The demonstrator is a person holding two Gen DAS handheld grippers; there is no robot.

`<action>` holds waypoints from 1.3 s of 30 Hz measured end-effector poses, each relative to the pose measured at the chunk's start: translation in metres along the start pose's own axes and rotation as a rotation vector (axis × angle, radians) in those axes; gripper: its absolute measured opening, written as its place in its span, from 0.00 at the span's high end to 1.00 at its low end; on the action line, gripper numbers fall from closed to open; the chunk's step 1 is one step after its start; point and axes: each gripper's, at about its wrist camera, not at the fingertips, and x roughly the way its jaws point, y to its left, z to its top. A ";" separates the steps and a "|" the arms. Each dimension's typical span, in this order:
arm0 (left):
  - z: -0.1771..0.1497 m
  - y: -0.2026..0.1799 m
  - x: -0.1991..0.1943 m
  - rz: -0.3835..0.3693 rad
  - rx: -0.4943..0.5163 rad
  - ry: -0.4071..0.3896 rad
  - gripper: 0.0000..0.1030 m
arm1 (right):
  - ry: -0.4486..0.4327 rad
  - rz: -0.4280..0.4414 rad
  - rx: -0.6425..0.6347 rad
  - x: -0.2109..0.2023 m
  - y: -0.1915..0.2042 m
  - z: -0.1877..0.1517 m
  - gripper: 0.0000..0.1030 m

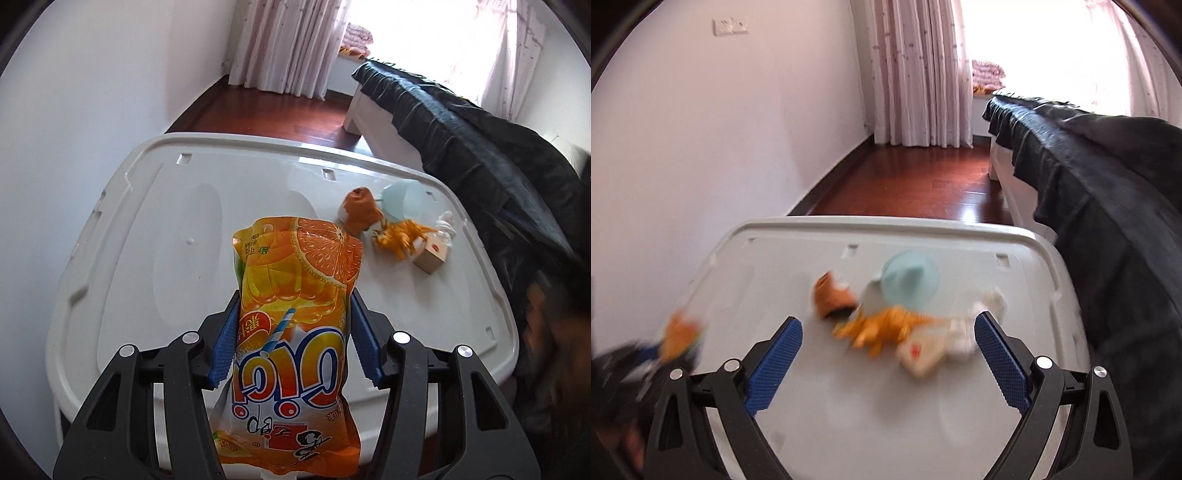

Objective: Collect trash
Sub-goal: 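Grasp the pale blue cup with the right tool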

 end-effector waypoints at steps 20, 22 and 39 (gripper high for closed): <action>-0.013 -0.012 0.009 -0.040 0.072 0.012 0.48 | 0.307 -0.057 -0.074 0.159 -0.010 0.040 0.37; -0.014 -0.013 0.010 -0.039 0.072 0.017 0.48 | 0.284 -0.085 -0.109 0.154 -0.004 0.038 0.38; -0.015 -0.011 0.011 -0.057 0.069 0.026 0.48 | 0.161 -0.116 -0.151 0.101 0.000 0.044 0.38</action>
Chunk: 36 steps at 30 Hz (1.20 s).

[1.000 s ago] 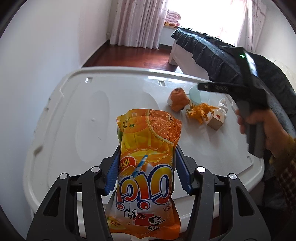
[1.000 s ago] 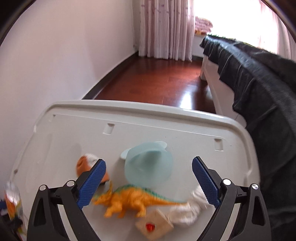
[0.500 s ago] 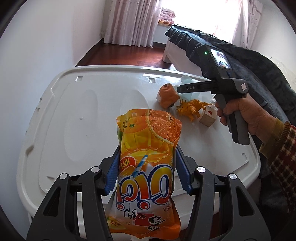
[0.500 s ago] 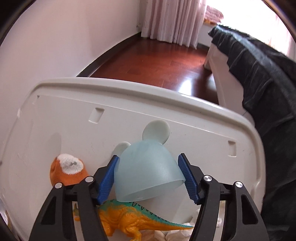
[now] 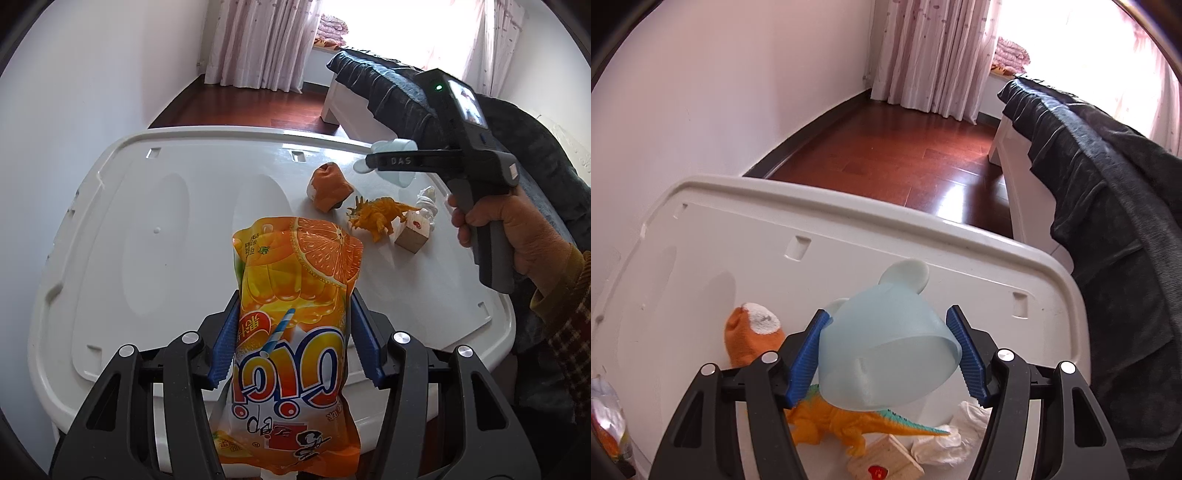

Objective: Collect trash
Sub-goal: 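Grasp the pale blue cup with the right tool, then drop the pouch from the left tool while the right tool drops the cup into the bin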

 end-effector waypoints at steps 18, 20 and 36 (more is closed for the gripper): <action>-0.097 -0.009 -0.065 0.020 0.036 0.041 0.47 | -0.055 0.152 -0.019 -0.183 0.068 -0.159 0.38; -0.119 -0.010 -0.070 0.023 0.043 0.071 0.47 | -0.016 0.187 -0.020 -0.193 0.083 -0.197 0.38; -0.207 -0.001 -0.064 0.141 0.033 0.306 0.21 | 0.248 0.157 0.060 -0.172 0.114 -0.334 0.14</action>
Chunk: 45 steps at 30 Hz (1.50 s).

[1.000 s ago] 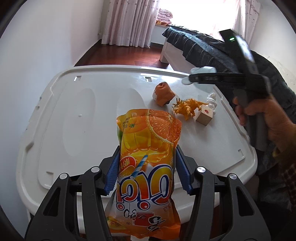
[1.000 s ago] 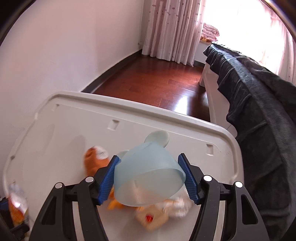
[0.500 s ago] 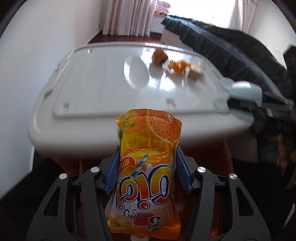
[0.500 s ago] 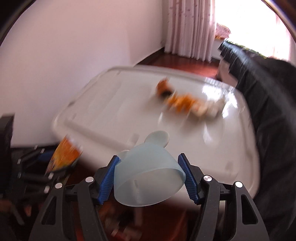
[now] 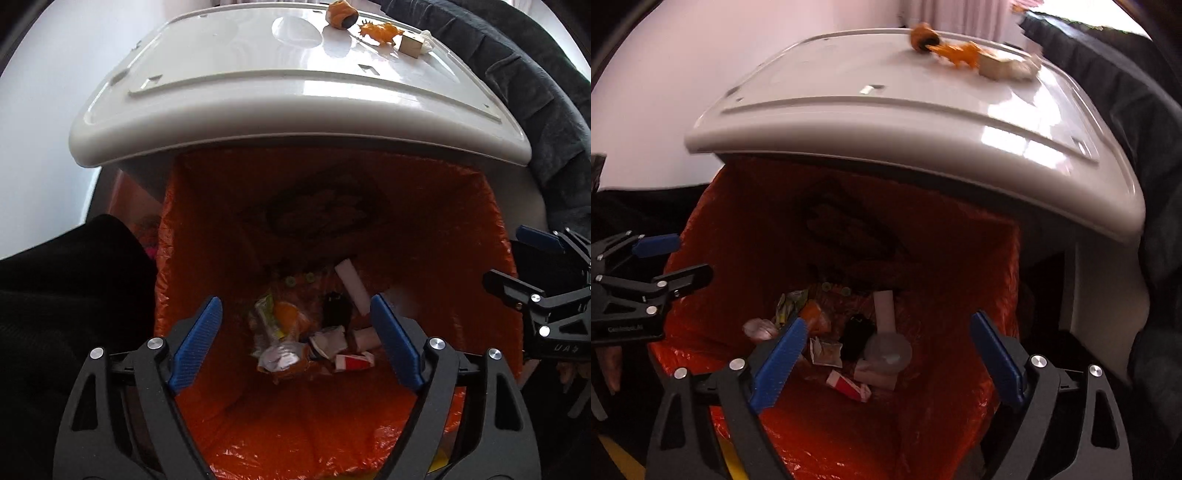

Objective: Collect trash
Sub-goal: 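Drop the pouch from the left tool while the right tool drops the cup into the bin, then grasp the orange sock with the left tool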

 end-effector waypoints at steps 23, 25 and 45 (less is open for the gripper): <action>0.189 -0.018 -0.064 0.004 -0.047 -0.398 0.18 | -0.409 -0.030 0.139 -0.095 -0.049 0.117 0.10; 0.217 -0.027 -0.054 0.018 -0.041 -0.420 0.18 | -0.429 -0.022 0.160 -0.096 -0.057 0.126 0.10; 0.362 -0.067 0.084 0.061 -0.144 -0.317 0.21 | -0.399 0.017 0.189 -0.065 -0.082 0.118 0.09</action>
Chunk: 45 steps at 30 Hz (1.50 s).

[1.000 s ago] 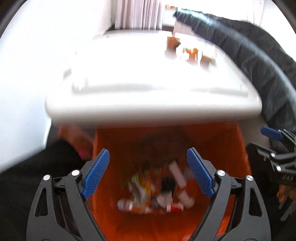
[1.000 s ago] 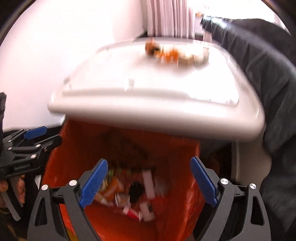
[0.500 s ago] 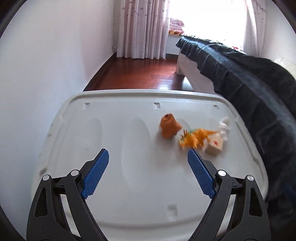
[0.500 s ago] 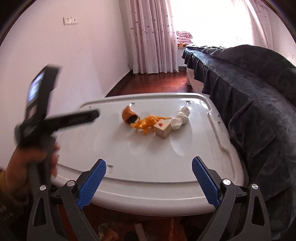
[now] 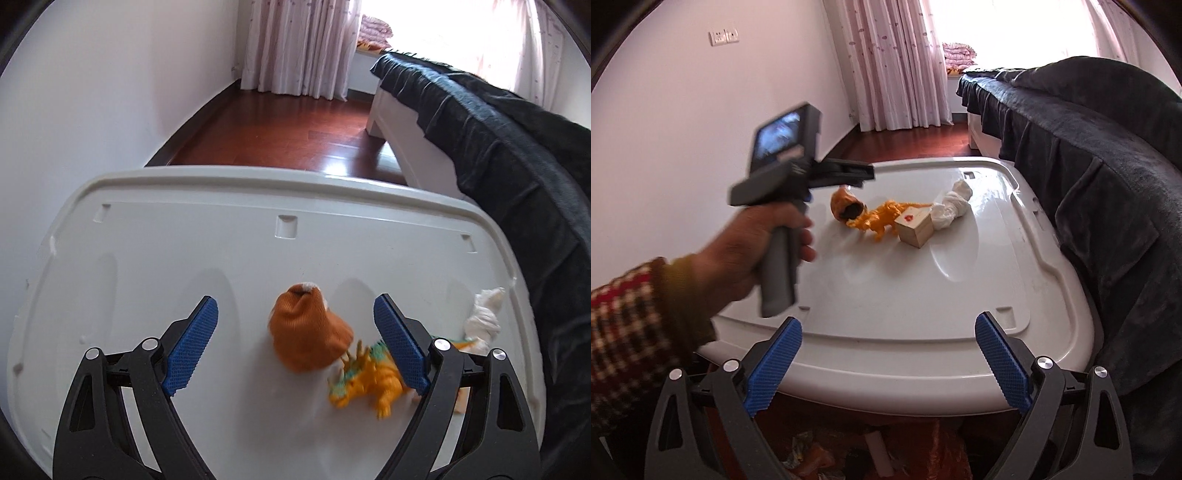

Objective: Collect trash
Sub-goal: 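Grasp the orange sock with the left tool, then grasp the white tissue with the right tool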

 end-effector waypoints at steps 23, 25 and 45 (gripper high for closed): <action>-0.054 0.076 -0.093 -0.034 0.038 -0.076 0.69 | -0.049 -0.129 0.000 0.033 -0.023 0.071 0.09; -0.066 0.081 -0.109 -0.050 0.039 -0.087 0.69 | -0.058 -0.180 -0.025 0.057 -0.027 0.094 0.09; -0.088 0.084 -0.123 -0.152 0.063 -0.084 0.68 | 0.248 -0.304 0.074 0.235 -0.067 0.153 0.70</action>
